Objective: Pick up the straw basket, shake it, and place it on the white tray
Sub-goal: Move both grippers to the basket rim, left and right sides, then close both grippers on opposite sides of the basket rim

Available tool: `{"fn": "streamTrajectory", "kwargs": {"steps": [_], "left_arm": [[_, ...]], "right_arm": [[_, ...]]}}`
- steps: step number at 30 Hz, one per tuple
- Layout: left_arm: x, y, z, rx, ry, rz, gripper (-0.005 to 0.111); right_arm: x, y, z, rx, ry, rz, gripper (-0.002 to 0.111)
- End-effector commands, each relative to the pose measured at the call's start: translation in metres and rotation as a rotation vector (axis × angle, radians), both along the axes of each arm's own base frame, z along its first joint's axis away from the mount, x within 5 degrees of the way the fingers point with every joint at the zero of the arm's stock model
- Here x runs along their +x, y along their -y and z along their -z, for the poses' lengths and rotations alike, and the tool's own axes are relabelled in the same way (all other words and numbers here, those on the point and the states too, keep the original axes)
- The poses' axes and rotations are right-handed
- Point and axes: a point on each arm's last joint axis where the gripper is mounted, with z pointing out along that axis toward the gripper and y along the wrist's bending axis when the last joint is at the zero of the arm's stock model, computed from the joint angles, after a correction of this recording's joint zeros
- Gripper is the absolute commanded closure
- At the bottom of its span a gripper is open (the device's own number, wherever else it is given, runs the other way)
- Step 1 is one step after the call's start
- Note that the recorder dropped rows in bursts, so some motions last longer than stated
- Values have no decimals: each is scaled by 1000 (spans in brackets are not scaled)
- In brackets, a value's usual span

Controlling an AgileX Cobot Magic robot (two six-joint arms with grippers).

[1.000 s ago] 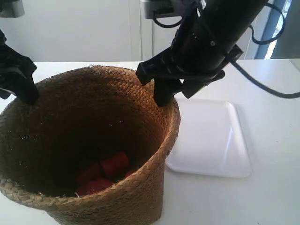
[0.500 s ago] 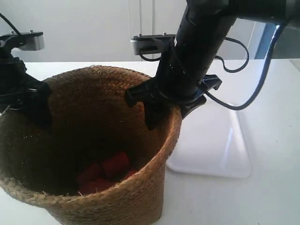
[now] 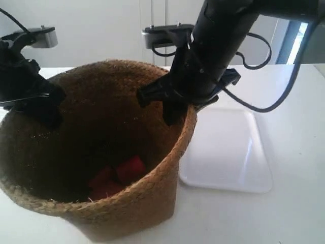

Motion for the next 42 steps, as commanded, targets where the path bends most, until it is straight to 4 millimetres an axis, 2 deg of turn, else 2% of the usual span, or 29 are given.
{"fn": "streamTrajectory", "kwargs": {"steps": [1,7,15,23,28,42], "left_arm": [[-15,14,-24,-78,303,13,107],[-37,21,-18,-119,499,6,107],[-63,23,-4,-171,669,-6,107],[-60,21,3,-171,765,-43,107],[-61,19,0,-169,801,-45,107],[-60,19,-4,-182,844,-62,107]], "right_arm": [[-5,8,-27,42,235,-6,108],[-30,18,-33,141,465,1,108],[-65,31,-8,237,613,-2,108],[-59,28,4,252,634,3,108],[-59,31,6,177,644,-42,108],[-56,29,0,231,706,-21,108]]}}
